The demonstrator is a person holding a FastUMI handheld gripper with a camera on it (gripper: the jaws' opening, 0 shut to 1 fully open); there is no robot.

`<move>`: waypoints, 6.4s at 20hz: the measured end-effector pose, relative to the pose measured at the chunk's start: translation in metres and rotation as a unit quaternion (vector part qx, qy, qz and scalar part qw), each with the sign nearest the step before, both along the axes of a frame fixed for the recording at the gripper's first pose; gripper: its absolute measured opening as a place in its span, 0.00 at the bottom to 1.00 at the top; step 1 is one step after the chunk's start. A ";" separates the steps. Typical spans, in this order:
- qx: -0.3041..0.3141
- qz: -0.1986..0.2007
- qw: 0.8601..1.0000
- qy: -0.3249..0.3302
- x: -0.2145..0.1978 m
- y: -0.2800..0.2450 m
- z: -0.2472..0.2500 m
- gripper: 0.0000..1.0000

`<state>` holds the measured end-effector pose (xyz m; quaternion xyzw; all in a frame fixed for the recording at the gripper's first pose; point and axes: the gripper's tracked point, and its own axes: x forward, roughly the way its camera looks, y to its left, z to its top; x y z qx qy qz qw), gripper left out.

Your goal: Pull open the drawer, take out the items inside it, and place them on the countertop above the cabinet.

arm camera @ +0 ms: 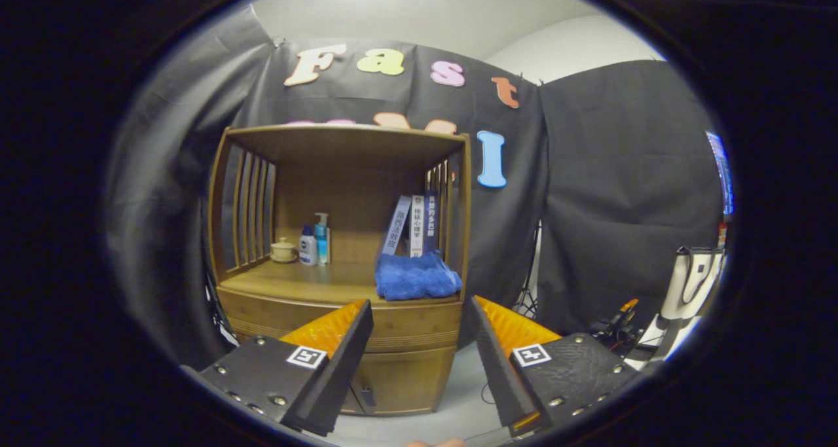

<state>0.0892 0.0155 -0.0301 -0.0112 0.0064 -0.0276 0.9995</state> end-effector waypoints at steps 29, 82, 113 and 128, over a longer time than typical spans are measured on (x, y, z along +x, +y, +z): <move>0.028 0.144 0.972 0.182 0.174 0.177 -0.198 0.41; 0.040 0.097 0.973 0.205 0.000 0.137 -0.207 0.24; 0.043 0.102 0.988 0.105 0.020 0.157 -0.079 0.59; 0.035 0.001 0.941 0.336 0.078 0.156 -0.133 0.82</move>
